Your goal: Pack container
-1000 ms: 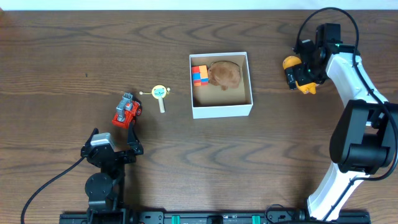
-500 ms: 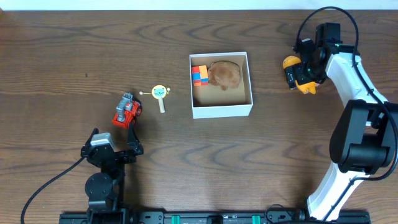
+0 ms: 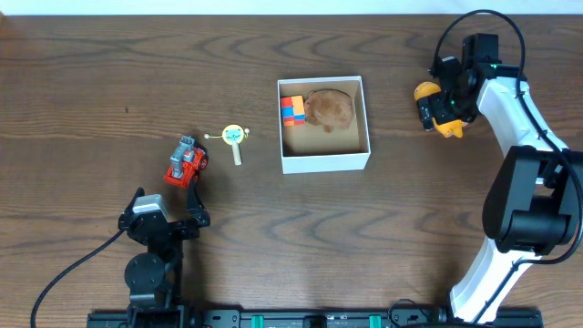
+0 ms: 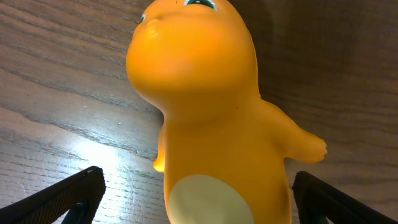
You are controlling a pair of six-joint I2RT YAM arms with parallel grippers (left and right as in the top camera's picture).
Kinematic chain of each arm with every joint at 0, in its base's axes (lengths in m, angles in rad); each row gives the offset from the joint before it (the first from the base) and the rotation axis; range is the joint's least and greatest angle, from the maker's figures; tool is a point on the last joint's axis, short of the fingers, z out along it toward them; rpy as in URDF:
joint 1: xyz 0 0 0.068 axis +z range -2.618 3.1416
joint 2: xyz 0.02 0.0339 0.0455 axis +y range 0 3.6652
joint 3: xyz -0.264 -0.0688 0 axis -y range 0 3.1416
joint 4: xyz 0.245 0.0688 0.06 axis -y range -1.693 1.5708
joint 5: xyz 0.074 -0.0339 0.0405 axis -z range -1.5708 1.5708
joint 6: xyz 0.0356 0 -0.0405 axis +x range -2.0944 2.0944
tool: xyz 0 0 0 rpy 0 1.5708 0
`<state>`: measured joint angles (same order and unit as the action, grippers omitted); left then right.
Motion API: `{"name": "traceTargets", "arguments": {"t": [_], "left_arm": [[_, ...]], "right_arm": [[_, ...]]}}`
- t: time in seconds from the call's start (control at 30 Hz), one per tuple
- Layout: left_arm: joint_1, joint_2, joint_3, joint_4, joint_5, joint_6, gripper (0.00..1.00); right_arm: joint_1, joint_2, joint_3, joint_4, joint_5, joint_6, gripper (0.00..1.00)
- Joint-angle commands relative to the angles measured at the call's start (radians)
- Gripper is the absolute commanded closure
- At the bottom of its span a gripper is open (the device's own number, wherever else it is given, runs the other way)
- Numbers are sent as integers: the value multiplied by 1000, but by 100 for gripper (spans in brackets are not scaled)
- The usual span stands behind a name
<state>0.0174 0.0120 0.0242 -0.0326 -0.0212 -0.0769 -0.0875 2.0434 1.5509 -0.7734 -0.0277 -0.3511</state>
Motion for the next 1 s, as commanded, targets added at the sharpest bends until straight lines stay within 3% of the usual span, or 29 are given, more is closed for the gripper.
{"name": "traceTargets", "arguments": {"t": [0.0, 0.27, 0.47, 0.67, 0.8, 0.97], "left_arm": [[-4, -2, -20, -38, -5, 13, 2], [-4, -1, -4, -45, 27, -64, 2], [-4, 80, 204, -214, -8, -70, 2], [-4, 365, 514, -390, -59, -69, 2], [-4, 663, 727, -536, -57, -45, 2], [-4, 975, 868, -554, -58, 97, 2]], "right_arm": [[8, 12, 3, 0, -10, -2, 1], [8, 12, 3, 0, -10, -2, 1], [8, 12, 3, 0, -10, -2, 1], [8, 12, 3, 0, -10, -2, 1], [8, 12, 3, 0, -10, -2, 1], [8, 12, 3, 0, -10, -2, 1]]}}
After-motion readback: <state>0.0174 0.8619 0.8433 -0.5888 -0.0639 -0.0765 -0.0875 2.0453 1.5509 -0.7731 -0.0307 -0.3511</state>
